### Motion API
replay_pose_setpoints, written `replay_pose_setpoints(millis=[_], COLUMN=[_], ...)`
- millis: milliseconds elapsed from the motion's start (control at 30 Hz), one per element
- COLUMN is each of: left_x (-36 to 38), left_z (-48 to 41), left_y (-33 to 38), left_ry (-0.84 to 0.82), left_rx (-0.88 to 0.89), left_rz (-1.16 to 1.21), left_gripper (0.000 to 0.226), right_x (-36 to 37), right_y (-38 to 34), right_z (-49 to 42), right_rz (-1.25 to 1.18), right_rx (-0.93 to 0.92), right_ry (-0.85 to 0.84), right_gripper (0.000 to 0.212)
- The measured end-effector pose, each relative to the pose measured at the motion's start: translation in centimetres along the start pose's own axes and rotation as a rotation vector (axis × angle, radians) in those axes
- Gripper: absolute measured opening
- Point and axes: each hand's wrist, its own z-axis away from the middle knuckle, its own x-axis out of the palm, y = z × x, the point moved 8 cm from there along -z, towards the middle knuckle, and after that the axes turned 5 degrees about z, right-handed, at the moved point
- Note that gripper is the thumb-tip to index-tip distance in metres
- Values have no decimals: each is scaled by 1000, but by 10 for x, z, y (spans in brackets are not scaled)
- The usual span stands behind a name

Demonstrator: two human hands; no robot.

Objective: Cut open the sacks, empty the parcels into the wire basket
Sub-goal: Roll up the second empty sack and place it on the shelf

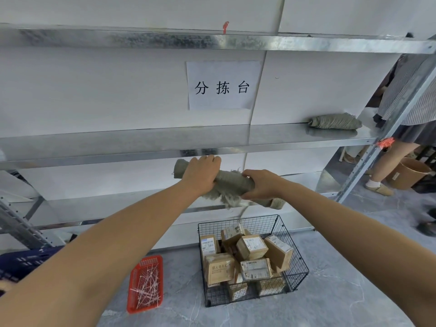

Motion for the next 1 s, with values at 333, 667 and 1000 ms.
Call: replay_pose_setpoints(millis=[333,667,1000], left_x=[25,1,27], left_z=[2,5,9], left_y=[7,13,2], left_ry=[-302,31,-321], left_rx=[88,112,94], left_rz=[244,-44,360], left_gripper=[46,35,64], right_x=[-22,1,-13], right_y=[-19,-9,-18], right_z=[10,-5,0], right_rz=[318,-81,316], right_rx=[-78,-43,-96], right_ry=[321,-135,269], right_gripper=[37,76,34])
